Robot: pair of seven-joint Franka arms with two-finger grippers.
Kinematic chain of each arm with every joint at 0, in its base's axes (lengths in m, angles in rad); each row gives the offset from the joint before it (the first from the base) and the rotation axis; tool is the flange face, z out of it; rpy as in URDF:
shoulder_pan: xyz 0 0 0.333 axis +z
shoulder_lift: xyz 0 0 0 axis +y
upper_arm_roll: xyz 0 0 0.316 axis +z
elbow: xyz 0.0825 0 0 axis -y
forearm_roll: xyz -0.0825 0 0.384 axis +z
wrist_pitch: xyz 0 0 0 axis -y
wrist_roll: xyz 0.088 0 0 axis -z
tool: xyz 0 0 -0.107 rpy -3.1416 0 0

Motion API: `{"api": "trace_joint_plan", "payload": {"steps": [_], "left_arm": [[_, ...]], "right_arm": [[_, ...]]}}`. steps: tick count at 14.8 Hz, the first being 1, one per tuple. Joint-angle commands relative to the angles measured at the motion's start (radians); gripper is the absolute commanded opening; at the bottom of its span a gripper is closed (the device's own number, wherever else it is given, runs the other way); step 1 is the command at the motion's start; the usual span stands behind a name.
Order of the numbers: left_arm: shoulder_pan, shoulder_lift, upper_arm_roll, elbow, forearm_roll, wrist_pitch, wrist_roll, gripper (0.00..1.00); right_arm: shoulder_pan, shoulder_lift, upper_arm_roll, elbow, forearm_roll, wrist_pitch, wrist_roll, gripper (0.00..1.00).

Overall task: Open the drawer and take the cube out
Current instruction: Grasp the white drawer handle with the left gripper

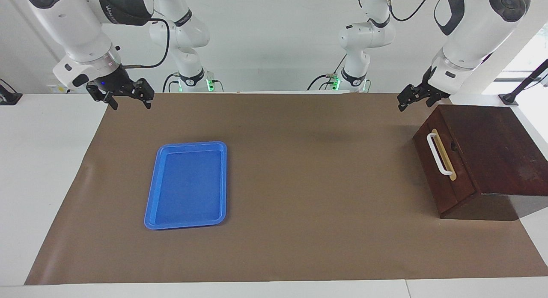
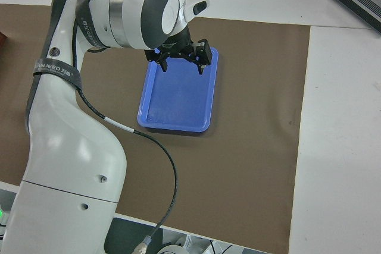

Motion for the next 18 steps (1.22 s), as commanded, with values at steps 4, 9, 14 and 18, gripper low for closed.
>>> {"api": "trace_joint_plan", "payload": {"steps": [4,9,14,18], "left_arm": [[0.004,0.0,0.002,-0.008,0.051,0.046,0.048,1.0],[-0.008,-0.005,0.0,-0.151,0.201,0.283,0.087,1.0],[0.002,0.032,0.002,-0.33,0.359,0.547,0.094,1.0],[0.004,0.087,0.002,-0.375,0.456,0.641,0.095,1.0]], "right_arm": [[-0.008,-0.015,0.001,-0.012,-0.009,0.014,-0.027,1.0],[-0.01,-0.015,0.001,-0.013,-0.009,0.013,-0.025,1.0],[-0.008,-0.015,0.001,-0.013,-0.009,0.016,-0.025,1.0],[-0.008,-0.015,0.001,-0.013,-0.009,0.016,-0.025,1.0]]}}
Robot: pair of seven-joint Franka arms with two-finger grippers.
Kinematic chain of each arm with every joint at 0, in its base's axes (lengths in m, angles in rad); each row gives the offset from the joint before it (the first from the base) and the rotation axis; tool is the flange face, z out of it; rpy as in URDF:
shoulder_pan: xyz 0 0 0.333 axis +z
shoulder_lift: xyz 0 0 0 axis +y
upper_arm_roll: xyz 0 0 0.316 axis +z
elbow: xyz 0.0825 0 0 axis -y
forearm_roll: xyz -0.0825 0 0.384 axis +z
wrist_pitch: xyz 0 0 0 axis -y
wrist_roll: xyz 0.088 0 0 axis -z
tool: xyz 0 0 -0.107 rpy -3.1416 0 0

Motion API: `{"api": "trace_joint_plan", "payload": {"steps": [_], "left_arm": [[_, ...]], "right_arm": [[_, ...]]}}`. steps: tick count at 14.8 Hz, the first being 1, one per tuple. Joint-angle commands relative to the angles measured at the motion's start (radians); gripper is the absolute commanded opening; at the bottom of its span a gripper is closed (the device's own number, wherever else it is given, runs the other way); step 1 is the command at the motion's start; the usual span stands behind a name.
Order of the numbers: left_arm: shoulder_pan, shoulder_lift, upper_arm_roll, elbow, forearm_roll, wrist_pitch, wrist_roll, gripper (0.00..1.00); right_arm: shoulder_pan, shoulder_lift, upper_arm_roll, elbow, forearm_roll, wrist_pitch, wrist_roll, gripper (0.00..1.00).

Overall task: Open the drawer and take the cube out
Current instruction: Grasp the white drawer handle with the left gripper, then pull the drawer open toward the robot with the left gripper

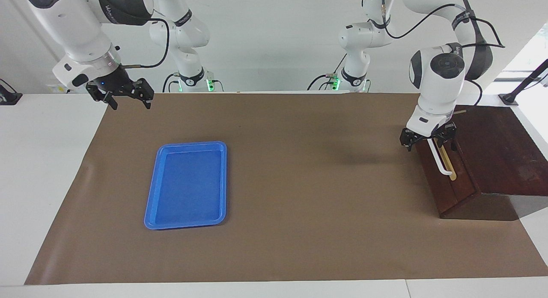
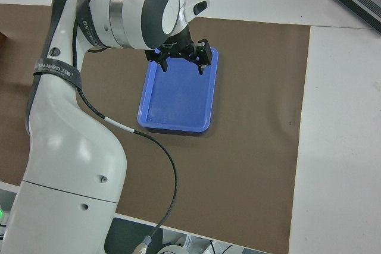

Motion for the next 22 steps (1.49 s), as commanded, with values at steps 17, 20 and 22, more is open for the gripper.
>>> {"api": "trace_joint_plan", "payload": {"steps": [17,20,22], "left_arm": [[0.037,0.111,0.003,-0.023,0.249,0.194,0.039,1.0],[0.032,0.116,0.003,-0.014,0.249,0.185,0.039,1.0],[0.04,0.113,0.002,-0.035,0.251,0.198,0.038,1.0]], "right_arm": [[0.001,-0.015,-0.001,-0.013,-0.006,0.045,-0.021,1.0],[-0.003,-0.015,0.0,-0.02,-0.006,0.057,-0.022,1.0],[-0.011,-0.013,-0.003,-0.012,-0.006,0.063,-0.025,1.0]]}}
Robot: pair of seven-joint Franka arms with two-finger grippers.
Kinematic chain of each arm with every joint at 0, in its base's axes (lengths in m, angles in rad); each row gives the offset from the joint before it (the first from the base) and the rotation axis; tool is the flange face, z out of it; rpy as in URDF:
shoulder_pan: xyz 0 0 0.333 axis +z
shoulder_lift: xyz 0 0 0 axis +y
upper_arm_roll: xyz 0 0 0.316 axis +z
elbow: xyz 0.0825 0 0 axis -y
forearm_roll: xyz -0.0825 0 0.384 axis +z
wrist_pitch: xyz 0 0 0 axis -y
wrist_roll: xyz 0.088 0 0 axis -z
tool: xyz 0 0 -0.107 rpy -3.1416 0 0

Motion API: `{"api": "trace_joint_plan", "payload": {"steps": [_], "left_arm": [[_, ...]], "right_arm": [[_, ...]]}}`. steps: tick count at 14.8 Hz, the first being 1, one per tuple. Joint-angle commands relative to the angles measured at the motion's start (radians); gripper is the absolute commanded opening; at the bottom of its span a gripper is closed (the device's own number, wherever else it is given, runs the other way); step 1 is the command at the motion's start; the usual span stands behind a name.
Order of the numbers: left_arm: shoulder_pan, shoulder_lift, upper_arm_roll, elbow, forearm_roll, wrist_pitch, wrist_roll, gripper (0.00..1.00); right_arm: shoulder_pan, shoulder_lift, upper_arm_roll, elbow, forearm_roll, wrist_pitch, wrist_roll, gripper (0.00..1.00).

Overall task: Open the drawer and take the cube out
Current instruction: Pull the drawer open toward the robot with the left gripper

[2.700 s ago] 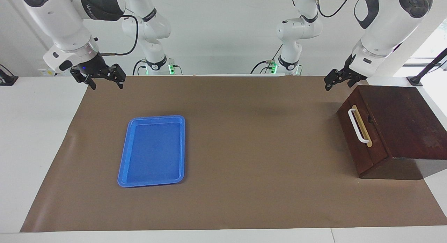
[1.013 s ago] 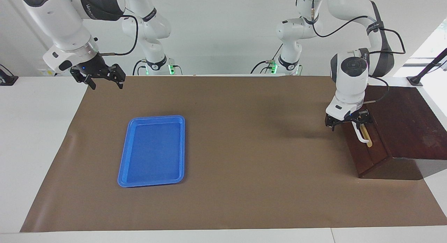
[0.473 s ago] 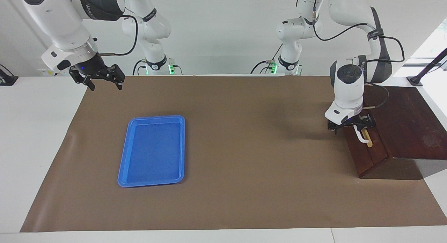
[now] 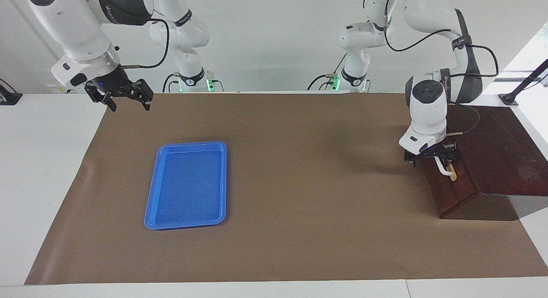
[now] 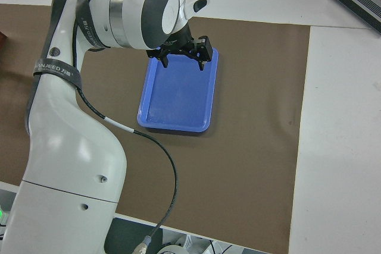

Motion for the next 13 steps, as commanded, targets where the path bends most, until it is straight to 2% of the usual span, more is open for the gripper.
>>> {"api": "trace_joint_plan", "payload": {"steps": [1,4,6,9,12,13], "left_arm": [[0.011,0.011,0.0,-0.02,0.022,0.034,0.005,1.0],[-0.013,0.017,-0.005,-0.011,0.008,0.036,-0.03,1.0],[-0.108,0.016,-0.005,-0.008,-0.033,0.001,-0.134,1.0],[-0.214,0.019,-0.004,0.038,-0.171,-0.072,-0.25,1.0],[-0.262,0.019,-0.005,0.037,-0.19,-0.09,-0.294,1.0],[-0.262,0.017,-0.004,0.035,-0.19,-0.101,-0.293,1.0]], "right_arm": [[-0.008,-0.013,-0.003,-0.015,-0.006,0.052,-0.024,1.0],[0.001,-0.013,0.0,-0.018,-0.006,0.088,-0.025,1.0],[-0.01,-0.013,0.0,-0.021,-0.006,0.103,-0.024,1.0],[-0.013,-0.018,-0.014,-0.006,-0.007,0.108,-0.024,1.0],[-0.001,-0.038,-0.025,-0.055,-0.01,0.186,-0.024,1.0],[0.002,-0.038,-0.02,-0.05,-0.01,0.177,-0.025,1.0]]}}
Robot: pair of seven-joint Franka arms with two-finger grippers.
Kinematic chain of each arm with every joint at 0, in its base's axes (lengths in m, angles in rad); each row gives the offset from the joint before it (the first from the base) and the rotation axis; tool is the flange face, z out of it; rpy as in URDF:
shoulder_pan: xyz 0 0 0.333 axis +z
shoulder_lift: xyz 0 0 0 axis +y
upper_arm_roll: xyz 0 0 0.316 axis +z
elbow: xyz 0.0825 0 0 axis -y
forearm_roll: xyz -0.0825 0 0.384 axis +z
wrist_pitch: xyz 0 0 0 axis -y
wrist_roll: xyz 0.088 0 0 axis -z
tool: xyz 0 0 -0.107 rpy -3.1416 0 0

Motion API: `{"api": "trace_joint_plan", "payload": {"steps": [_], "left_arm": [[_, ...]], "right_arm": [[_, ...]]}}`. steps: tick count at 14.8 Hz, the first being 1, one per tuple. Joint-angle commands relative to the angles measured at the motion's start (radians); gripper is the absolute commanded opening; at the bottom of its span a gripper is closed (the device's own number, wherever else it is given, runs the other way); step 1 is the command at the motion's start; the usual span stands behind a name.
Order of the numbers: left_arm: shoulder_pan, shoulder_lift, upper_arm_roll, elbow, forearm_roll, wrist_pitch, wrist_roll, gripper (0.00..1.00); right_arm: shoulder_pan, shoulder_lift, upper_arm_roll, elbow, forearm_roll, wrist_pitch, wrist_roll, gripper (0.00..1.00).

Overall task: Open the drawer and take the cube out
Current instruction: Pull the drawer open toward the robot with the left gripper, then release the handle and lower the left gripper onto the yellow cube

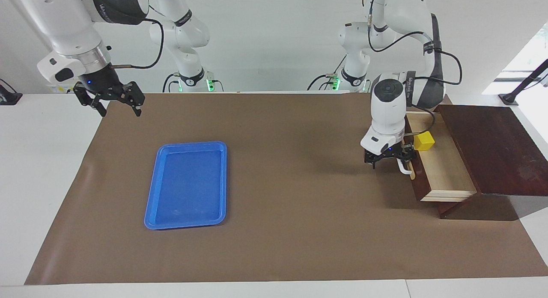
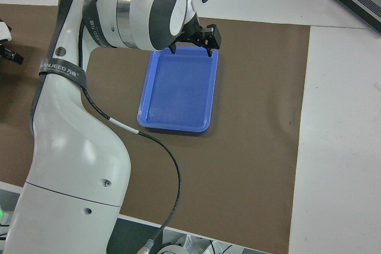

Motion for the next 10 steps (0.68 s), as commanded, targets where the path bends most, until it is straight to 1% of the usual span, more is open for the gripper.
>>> {"api": "trace_joint_plan", "payload": {"steps": [1,3,4,5,7,8,9,10], "left_arm": [[-0.015,0.005,0.006,0.012,-0.032,-0.031,-0.009,1.0],[-0.009,0.006,0.005,0.043,-0.037,-0.056,-0.009,1.0],[-0.01,0.008,0.005,0.091,-0.059,-0.103,-0.009,1.0],[-0.012,0.02,0.006,0.166,-0.11,-0.176,-0.01,1.0],[-0.012,0.049,0.009,0.353,-0.197,-0.363,-0.027,1.0],[-0.004,0.057,0.012,0.412,-0.224,-0.425,-0.051,1.0],[0.006,0.052,0.02,0.444,-0.242,-0.473,-0.093,1.0],[0.026,0.043,0.032,0.451,-0.25,-0.497,-0.142,1.0]], "right_arm": [[0.003,-0.034,0.009,-0.042,-0.012,0.029,-0.023,1.0],[-0.008,-0.032,0.009,-0.042,-0.01,0.043,-0.026,1.0],[-0.008,-0.032,0.011,-0.042,-0.012,0.043,-0.026,1.0],[-0.008,-0.032,0.011,-0.042,-0.01,0.043,-0.024,1.0],[-0.011,-0.029,0.005,-0.029,0.005,0.039,-0.032,1.0],[-0.008,-0.03,0.005,-0.032,0.003,0.039,-0.033,1.0],[0.0,-0.032,0.005,-0.035,0.003,0.029,-0.036,1.0],[0.0,-0.035,0.005,-0.041,0.003,0.027,-0.036,1.0]]}}
